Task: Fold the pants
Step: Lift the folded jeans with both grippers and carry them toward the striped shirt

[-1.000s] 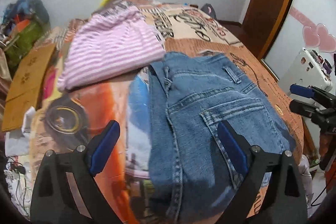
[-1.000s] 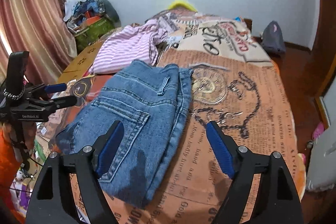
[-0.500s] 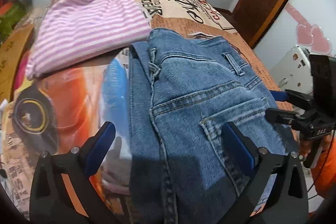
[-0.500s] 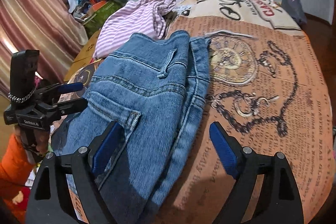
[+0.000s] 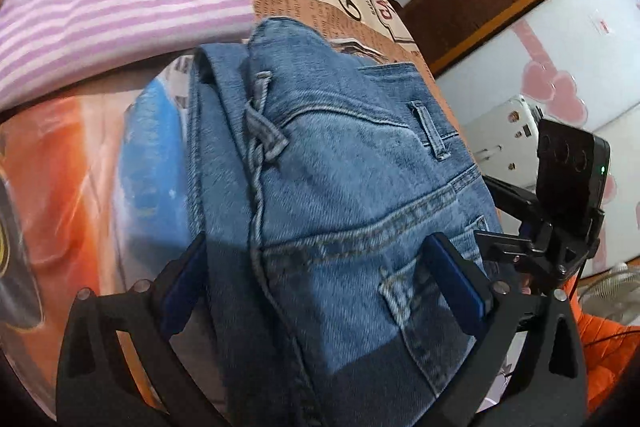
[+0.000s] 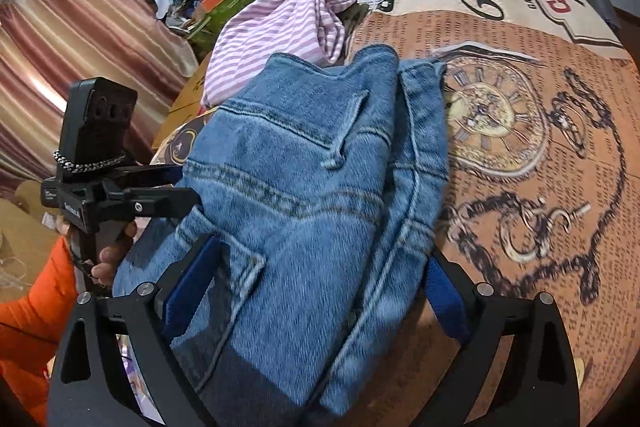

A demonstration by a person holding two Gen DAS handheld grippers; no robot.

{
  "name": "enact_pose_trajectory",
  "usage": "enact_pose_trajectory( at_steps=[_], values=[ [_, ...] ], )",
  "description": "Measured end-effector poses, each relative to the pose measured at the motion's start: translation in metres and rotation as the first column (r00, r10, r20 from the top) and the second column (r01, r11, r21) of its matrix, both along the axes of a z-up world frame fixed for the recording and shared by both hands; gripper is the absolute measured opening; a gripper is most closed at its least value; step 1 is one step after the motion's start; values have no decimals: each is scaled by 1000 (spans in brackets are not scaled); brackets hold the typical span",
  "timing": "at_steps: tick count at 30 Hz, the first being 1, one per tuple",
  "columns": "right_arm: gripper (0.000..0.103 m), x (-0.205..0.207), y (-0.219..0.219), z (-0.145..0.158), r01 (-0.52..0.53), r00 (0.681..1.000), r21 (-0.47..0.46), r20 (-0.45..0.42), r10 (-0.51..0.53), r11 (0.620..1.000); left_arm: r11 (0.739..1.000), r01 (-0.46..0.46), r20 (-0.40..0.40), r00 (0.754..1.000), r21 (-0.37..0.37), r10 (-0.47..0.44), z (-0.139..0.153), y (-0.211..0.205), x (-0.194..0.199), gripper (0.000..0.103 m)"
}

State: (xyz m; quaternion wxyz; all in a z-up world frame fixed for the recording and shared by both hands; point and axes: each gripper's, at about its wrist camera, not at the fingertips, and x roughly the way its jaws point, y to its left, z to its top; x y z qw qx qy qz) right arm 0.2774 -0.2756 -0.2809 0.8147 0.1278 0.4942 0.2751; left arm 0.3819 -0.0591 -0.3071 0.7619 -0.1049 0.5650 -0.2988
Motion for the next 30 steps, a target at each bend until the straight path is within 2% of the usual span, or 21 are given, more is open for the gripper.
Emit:
enact_pose_trajectory(
  at_steps=[4, 5, 8, 11, 14, 19, 21, 23, 30],
  values=[
    [94, 7, 1, 0, -5, 1000, 5, -5, 5, 1000, 1000, 19, 5, 1000, 10, -19, -1, -10, 10, 102],
    [93, 7, 0, 0, -3, 1000, 9, -8, 3, 1000, 1000, 28, 14, 1000, 14, -28, 1, -13, 9, 97],
    [83, 2, -1, 3, 10, 1000, 2, 5, -10, 1000, 997, 43, 81, 996, 57, -48, 12, -20, -1, 89],
    [67, -2, -7, 6, 33, 999, -7, 10, -33, 999, 996, 32, 104, 994, 79, -41, 18, -20, -9, 86],
    [62, -6, -9, 11, 25, 1000, -22, 11, -25, 999, 995, 31, 125, 991, 95, -43, 24, -24, -18, 83],
    [53, -21, 0, 23, 8, 998, -85, 62, -3, 996, 993, 25, 160, 986, 119, -44, 34, -25, -33, 80],
    [41, -26, -1, 26, 18, 997, -90, 73, -11, 996, 992, 19, 174, 984, 125, -41, 39, -24, -40, 79],
    [35, -29, -3, 28, 27, 997, -79, 74, -21, 996, 991, 13, 192, 981, 134, -39, 45, -23, -46, 77],
    [32, -40, 7, 42, 31, 991, -112, 130, -16, 993, 983, -6, 279, 959, 181, -46, 67, -25, -69, 74]
  ],
)
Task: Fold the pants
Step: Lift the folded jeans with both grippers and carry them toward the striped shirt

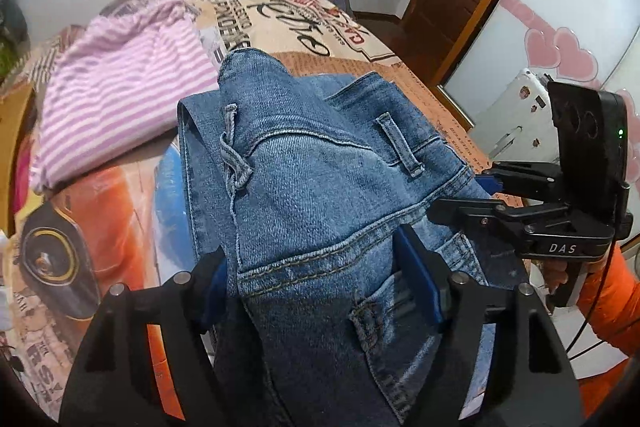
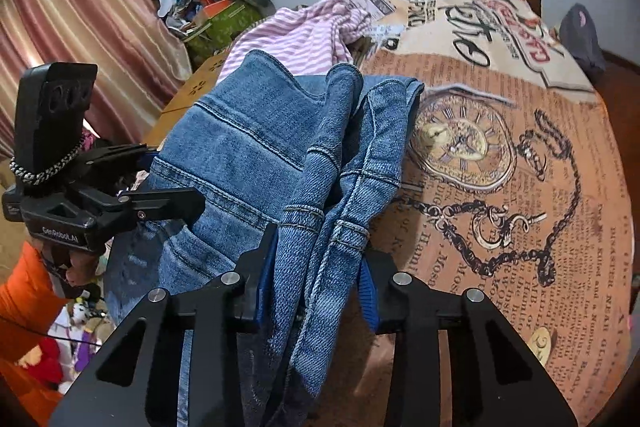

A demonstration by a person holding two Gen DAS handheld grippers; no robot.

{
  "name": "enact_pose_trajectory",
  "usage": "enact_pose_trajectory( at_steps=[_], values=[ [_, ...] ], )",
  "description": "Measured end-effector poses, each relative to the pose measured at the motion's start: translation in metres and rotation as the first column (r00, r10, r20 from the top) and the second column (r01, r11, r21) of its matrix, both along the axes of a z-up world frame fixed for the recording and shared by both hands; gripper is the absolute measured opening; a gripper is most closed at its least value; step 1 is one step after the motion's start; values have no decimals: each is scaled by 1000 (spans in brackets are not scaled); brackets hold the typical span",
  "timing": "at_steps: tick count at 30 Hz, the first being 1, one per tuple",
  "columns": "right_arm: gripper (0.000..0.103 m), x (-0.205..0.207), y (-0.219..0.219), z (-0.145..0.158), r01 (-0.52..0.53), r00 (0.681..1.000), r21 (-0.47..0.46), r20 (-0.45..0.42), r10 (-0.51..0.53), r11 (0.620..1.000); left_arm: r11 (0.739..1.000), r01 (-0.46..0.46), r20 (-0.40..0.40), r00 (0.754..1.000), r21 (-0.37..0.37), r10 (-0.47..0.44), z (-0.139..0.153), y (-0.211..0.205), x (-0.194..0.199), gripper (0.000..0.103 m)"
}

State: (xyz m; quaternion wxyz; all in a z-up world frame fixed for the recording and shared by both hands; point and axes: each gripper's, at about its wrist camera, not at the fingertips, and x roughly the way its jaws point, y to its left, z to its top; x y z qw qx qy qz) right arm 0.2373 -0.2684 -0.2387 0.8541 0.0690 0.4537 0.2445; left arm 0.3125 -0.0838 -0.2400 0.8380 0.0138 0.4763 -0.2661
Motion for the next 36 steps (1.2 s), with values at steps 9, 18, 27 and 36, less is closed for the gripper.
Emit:
enact_pose_trajectory(
  at_steps=[9, 18, 27, 36],
  values=[
    [31, -7, 8, 22, 2, 999, 43, 49, -4, 999, 999, -36, 72, 997, -14, 37, 28, 9, -15, 70],
    [30, -4, 21, 45, -5, 990, 38, 139, 0, 999, 996, -79, 150, 985, -40, 84, 53, 27, -19, 64],
    [30, 21, 41, 68, -25, 978, 36, 206, 17, 999, 991, -116, 218, 968, -63, 127, 80, 49, -4, 64],
    [30, 66, 67, 87, -46, 965, 40, 261, 34, 998, 984, -145, 231, 959, -100, 165, 98, 83, 47, 64]
  ],
)
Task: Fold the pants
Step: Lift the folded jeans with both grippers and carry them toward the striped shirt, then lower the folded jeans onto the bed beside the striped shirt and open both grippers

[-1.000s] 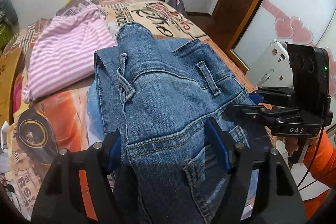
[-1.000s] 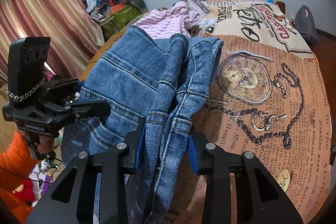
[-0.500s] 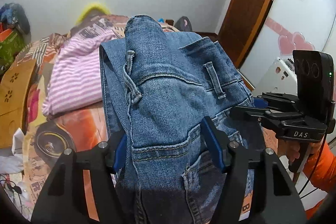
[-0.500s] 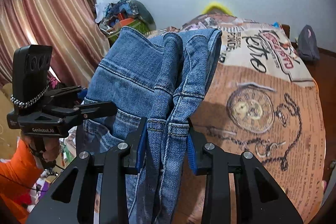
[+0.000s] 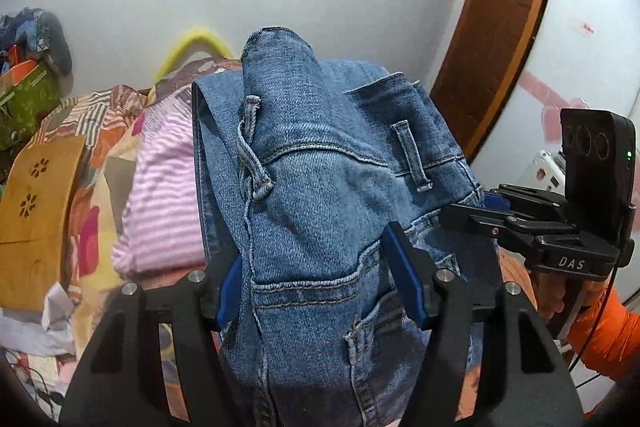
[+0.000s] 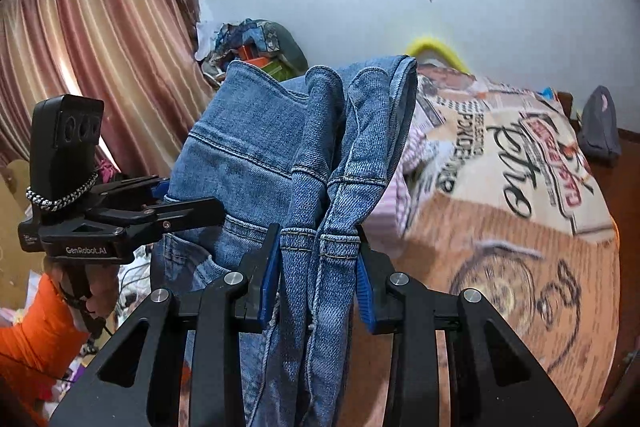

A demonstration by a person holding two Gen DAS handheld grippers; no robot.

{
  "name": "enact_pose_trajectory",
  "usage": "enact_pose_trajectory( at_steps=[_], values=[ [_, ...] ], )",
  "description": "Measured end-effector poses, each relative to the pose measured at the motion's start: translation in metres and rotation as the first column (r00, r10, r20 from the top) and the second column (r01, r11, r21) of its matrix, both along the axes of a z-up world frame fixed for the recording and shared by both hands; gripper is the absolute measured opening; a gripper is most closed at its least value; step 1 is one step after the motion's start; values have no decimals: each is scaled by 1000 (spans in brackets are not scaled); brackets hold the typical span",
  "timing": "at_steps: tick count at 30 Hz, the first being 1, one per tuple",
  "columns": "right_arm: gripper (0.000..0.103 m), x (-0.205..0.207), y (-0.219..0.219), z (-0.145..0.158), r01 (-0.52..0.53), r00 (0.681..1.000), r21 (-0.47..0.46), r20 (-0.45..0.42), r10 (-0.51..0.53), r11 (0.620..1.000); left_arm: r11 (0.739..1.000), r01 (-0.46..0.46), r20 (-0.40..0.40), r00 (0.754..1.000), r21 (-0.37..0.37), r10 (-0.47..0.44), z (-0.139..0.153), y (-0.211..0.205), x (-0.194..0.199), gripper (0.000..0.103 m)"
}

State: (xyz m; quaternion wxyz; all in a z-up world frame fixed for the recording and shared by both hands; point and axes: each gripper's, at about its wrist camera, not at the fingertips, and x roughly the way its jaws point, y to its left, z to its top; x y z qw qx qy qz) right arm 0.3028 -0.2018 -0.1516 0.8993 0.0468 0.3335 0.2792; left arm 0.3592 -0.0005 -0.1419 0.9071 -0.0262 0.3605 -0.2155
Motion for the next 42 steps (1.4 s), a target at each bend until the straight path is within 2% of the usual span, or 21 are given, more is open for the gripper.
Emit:
enact_pose_trajectory(
  at_steps=[9, 17, 23, 30, 31, 32, 36, 38, 42],
  values=[
    [30, 56, 28, 9, -6, 999, 2, 41, 5, 1000, 999, -35, 35, 999, -4, 35, 5, 32, 60, 64],
    [30, 116, 51, 3, -1, 999, 10, 48, 1, 1000, 998, -64, 24, 998, -18, 64, -6, 61, 128, 64],
    [30, 161, 65, -19, 11, 1000, -2, 25, -11, 1000, 995, -96, -10, 995, -10, 96, -34, 78, 180, 64],
    [30, 209, 77, -52, 36, 999, -35, 1, -36, 999, 990, -139, -76, 988, -30, 137, -81, 97, 234, 64],
    [30, 217, 77, -59, 36, 999, -32, -16, -37, 999, 989, -149, -94, 985, -21, 146, -90, 100, 240, 60],
    [30, 224, 77, -65, 35, 999, -29, -28, -36, 999, 987, -158, -105, 982, -18, 156, -97, 102, 244, 57],
    [30, 237, 81, -86, 30, 998, -86, -50, -34, 996, 984, -180, -137, 975, -11, 176, -118, 116, 254, 57],
    [30, 237, 79, -90, 33, 999, -115, -39, -37, 993, 984, -175, -137, 976, -21, 171, -118, 121, 252, 59],
    [37, 226, 73, -84, 41, 999, -179, -2, -42, 983, 972, -230, -67, 970, 37, 232, -103, 126, 236, 59]
  ],
)
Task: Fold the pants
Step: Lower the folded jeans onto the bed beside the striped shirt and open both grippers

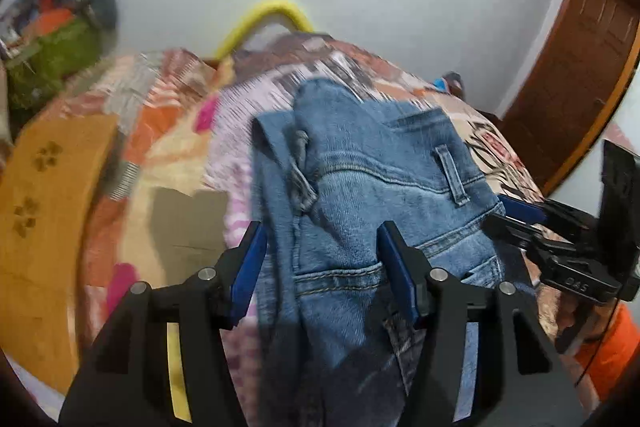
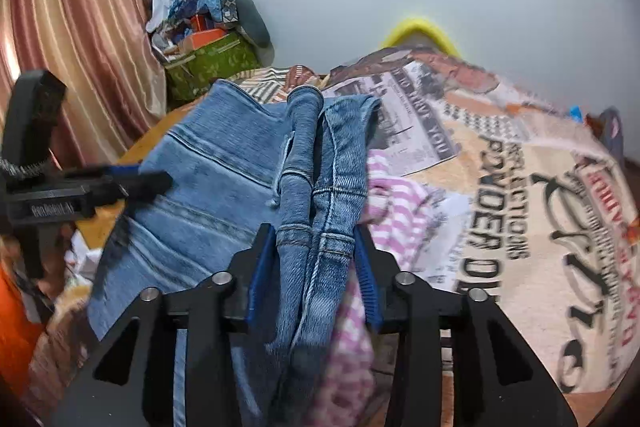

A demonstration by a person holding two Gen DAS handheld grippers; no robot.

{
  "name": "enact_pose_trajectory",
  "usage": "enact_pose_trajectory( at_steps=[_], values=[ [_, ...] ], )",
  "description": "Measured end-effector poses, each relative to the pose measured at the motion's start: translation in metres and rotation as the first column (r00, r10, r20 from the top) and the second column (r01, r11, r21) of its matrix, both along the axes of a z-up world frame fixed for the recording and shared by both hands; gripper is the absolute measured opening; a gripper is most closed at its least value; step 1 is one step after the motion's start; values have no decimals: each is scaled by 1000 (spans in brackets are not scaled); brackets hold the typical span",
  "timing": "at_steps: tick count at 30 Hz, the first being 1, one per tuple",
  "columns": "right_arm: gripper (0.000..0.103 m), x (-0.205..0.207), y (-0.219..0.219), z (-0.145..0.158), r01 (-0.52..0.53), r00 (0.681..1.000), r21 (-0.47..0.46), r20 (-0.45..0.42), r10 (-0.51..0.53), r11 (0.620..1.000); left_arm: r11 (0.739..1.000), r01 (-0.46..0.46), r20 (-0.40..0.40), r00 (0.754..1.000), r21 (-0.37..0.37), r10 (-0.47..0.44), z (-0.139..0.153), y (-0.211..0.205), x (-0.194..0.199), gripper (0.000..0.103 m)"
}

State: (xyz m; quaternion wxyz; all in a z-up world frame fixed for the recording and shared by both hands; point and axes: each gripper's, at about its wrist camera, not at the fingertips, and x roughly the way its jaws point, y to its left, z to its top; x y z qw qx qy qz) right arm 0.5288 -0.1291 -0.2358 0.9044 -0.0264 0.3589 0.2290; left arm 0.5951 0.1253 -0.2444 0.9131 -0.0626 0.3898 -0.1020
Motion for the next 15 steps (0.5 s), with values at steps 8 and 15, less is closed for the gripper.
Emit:
enact_pose_trajectory(
  at_steps=[8, 15],
  values=[
    [38, -46, 19, 23, -102, 987, -81, 114, 111, 991, 964, -25, 90, 996, 264, 1, 7, -31, -37, 58],
    [45, -40, 48, -21, -154, 988, -138, 0, 156, 978, 964, -46, 6, 999, 261, 47, -30, -31, -23, 63]
  ],
)
